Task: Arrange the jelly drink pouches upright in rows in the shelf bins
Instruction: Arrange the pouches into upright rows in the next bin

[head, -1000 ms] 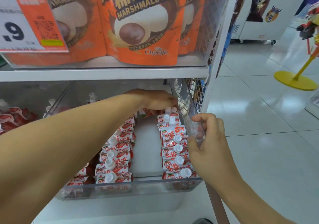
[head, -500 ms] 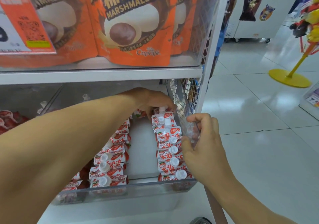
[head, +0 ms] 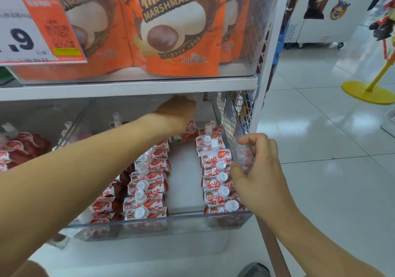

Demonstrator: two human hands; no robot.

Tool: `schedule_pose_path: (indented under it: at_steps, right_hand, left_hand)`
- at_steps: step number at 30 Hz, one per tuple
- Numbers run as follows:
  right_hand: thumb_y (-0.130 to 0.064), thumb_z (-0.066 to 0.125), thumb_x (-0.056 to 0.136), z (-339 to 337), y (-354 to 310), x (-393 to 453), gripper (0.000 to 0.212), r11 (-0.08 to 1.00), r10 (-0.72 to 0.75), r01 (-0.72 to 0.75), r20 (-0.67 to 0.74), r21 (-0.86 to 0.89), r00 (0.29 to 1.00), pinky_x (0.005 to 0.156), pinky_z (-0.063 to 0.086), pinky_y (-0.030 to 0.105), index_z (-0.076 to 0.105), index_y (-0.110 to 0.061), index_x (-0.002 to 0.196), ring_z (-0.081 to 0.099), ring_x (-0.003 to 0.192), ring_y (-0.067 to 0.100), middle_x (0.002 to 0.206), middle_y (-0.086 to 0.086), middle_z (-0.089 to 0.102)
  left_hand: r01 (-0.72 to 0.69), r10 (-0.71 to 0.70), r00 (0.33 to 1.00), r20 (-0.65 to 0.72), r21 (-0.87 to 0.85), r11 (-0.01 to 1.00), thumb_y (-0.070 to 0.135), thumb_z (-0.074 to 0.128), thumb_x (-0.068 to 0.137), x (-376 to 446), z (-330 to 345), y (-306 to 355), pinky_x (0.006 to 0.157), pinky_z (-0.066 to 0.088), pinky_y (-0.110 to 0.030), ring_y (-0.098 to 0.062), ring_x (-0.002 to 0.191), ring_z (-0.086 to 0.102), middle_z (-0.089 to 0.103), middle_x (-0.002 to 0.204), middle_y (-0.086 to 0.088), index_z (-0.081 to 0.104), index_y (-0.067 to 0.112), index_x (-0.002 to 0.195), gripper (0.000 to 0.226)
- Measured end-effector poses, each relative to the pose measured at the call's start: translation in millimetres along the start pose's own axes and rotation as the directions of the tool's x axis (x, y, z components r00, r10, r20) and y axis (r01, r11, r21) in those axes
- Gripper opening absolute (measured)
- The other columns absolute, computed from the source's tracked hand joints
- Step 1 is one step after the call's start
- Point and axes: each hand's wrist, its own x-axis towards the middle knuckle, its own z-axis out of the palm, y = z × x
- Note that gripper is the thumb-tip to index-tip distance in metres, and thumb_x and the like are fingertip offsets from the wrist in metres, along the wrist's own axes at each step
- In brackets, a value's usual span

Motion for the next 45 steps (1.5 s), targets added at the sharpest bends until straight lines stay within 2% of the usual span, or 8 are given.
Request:
schedule_pose_path:
  at_steps: [4, 16, 26, 30, 35, 38, 40, 45]
  right_hand:
    - [-0.013, 0.067, 0.087, -2.0, 0.3, -1.5, 0.048, 1.0, 0.004, -0.004, 0.019, -0.001, 1.0, 0.066, 0.042, 0.002, 0.038, -0.039, 0.113, 0.045, 0.093, -0.023, 0.114, -0.008, 0.038]
    - [-0.015, 0.069, 0.087, 0.2, 0.2, 0.3, 0.045, 1.0, 0.006, -0.006, 0.007, -0.005, 1.0, 0.066, 0.039, -0.003, 0.039, -0.037, 0.114, 0.04, 0.092, -0.031, 0.115, -0.008, 0.038]
    - [-0.02, 0.07, 0.088, 0.2, 1.9, 0.3, 0.045, 1.0, 0.026, -0.026, 0.025, -0.011, 0.999, 0.063, 0.042, -0.003, 0.036, -0.039, 0.112, 0.04, 0.095, -0.032, 0.115, -0.012, 0.037]
    - [-0.024, 0.07, 0.089, -0.1, 1.1, 1.0, 0.044, 0.999, 0.029, -0.028, 0.024, -0.017, 0.999, 0.058, 0.046, 0.004, 0.037, -0.039, 0.114, 0.042, 0.096, -0.029, 0.115, -0.012, 0.036]
    - [-0.023, 0.072, 0.086, -10.3, -5.1, -6.6, 0.046, 0.998, -0.015, 0.014, -0.02, -0.069, 1.0, 0.068, 0.043, 0.008, 0.044, -0.038, 0.119, 0.05, 0.098, -0.011, 0.113, -0.011, 0.034]
    - [-0.004, 0.071, 0.08, -17.7, -34.3, -10.6, 0.041, 0.942, -0.324, 0.295, -0.201, -0.163, 0.925, 0.081, 0.039, 0.002, 0.055, -0.016, 0.116, 0.049, 0.089, 0.005, 0.114, 0.0, 0.037]
    - [0.0, 0.069, 0.077, -17.6, -51.5, -0.6, 0.04, 0.872, -0.454, 0.428, -0.069, -0.237, 0.888, 0.081, 0.044, 0.012, 0.056, -0.01, 0.114, 0.05, 0.086, 0.011, 0.113, 0.004, 0.041]
    - [-0.011, 0.065, 0.086, 2.7, -81.6, 70.0, 0.056, 0.577, -0.107, 0.408, 0.43, -0.707, 0.896, 0.071, 0.039, 0.03, 0.039, -0.014, 0.136, 0.058, 0.097, 0.029, 0.123, 0.01, 0.045]
  left_hand:
    - [0.064, -0.063, 0.998, -0.023, 0.017, 0.998, 0.004, 0.064, 0.084, -6.6, 8.1, -0.8, 0.064, 0.041, -0.032, -0.024, 0.073, 0.051, 0.051, 0.104, -0.012, 0.061, 0.003, 0.1, 0.016]
    - [-0.021, 0.048, 0.884, -0.466, 0.063, 0.998, 0.023, 0.056, 0.094, -3.1, -4.5, 21.7, 0.073, 0.046, -0.038, -0.039, 0.101, 0.06, 0.064, 0.113, -0.016, 0.055, 0.006, 0.113, 0.026]
    - [-0.045, -0.006, 0.992, -0.122, -0.416, 0.908, 0.033, 0.071, 0.085, 36.3, 22.6, 24.7, 0.08, 0.049, -0.028, -0.023, 0.092, 0.064, 0.071, 0.1, -0.003, 0.071, 0.016, 0.101, 0.023]
    - [0.093, -0.032, 0.993, 0.117, -0.571, 0.816, 0.048, 0.046, 0.096, 30.2, 13.1, 13.0, 0.076, 0.044, -0.03, -0.021, 0.078, 0.058, 0.061, 0.084, -0.005, 0.061, 0.011, 0.082, 0.042]
    - [0.286, -0.215, 0.957, 0.195, -0.521, 0.804, 0.061, 0.044, 0.092, -14.2, -0.6, 21.9, 0.085, 0.042, -0.026, -0.026, 0.109, 0.058, 0.059, 0.117, -0.004, 0.057, 0.013, 0.121, 0.058]
    - [0.488, -0.166, 0.871, 0.463, -0.771, 0.41, 0.052, 0.048, 0.095, -38.6, 9.6, 42.2, 0.077, 0.055, -0.033, -0.026, 0.087, 0.065, 0.064, 0.093, -0.009, 0.058, 0.008, 0.104, 0.046]
    - [0.499, -0.128, 0.864, 0.487, -0.861, 0.1, 0.045, 0.046, 0.099, -43.4, 17.3, 54.5, 0.082, 0.058, -0.04, -0.022, 0.081, 0.065, 0.064, 0.085, -0.007, 0.059, 0.005, 0.107, 0.043]
    - [0.442, -0.049, 0.887, 0.46, -0.874, -0.203, 0.019, 0.053, 0.097, -45.1, 30.2, 56.1, 0.064, 0.053, -0.025, -0.013, 0.068, 0.063, 0.067, 0.082, -0.006, 0.063, 0.007, 0.097, 0.016]
